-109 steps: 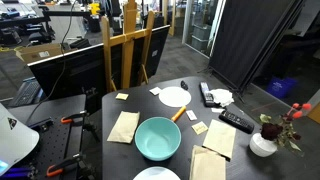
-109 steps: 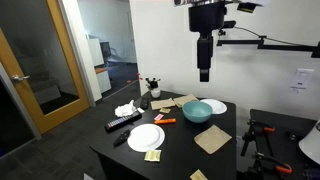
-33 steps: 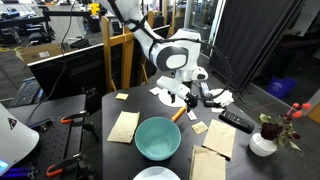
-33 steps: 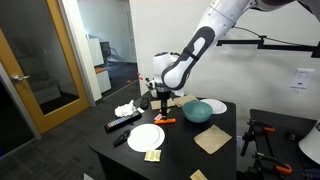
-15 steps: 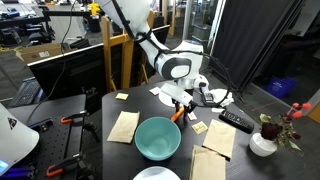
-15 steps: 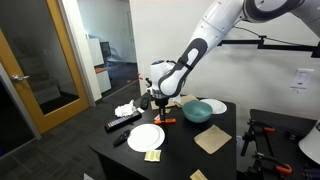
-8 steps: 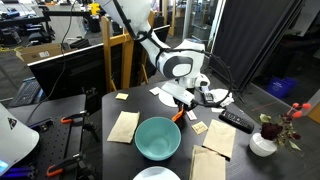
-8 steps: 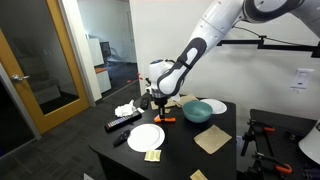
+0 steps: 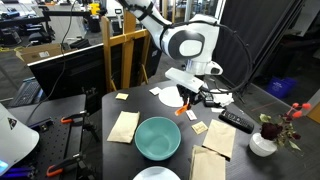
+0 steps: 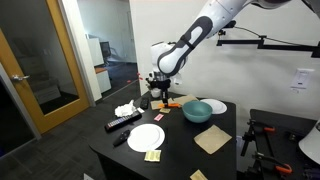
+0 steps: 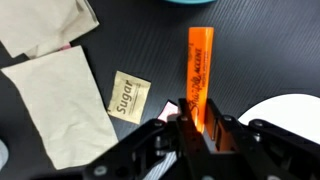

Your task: Put the marker in the bowl

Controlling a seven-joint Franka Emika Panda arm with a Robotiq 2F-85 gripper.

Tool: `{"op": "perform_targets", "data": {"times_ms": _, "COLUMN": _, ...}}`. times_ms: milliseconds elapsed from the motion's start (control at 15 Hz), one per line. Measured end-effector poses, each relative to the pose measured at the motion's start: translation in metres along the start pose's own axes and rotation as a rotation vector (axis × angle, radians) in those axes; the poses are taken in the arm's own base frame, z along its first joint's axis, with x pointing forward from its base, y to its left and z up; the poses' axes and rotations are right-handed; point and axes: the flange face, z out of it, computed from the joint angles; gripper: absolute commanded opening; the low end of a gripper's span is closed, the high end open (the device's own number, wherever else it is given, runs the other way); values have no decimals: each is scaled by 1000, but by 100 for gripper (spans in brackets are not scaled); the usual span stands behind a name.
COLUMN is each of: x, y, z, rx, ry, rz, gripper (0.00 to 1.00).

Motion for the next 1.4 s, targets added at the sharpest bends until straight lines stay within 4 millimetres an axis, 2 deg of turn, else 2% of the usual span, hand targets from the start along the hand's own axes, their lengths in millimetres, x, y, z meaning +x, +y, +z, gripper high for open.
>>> {"op": "perform_targets", "data": {"times_ms": 267, "x": -26, "y": 14, "z": -48, "rx": 6, "ry": -4, "rz": 45, "gripper": 5}}
{"op": "perform_targets", "data": {"times_ms": 600, "x": -68, "y": 6, "z": -80, "rx": -2, "ry": -23, "rz": 112, "gripper": 5}}
{"op": "perform_targets", "data": {"times_ms": 1000, "x": -130, "y": -18, "z": -90, "rx": 7, "ry": -58, "rz": 258, "gripper": 5}}
{"op": "perform_targets", "data": {"times_ms": 1200, "x": -157, "y": -28, "z": -86, "rx": 13, "ry": -72, "rz": 330, "gripper": 5}}
{"op": "perform_targets", "data": {"times_ms": 1400, "x": -175, "y": -36, "z": -77, "rx": 7, "ry": -51, "rz": 410, "gripper": 5}}
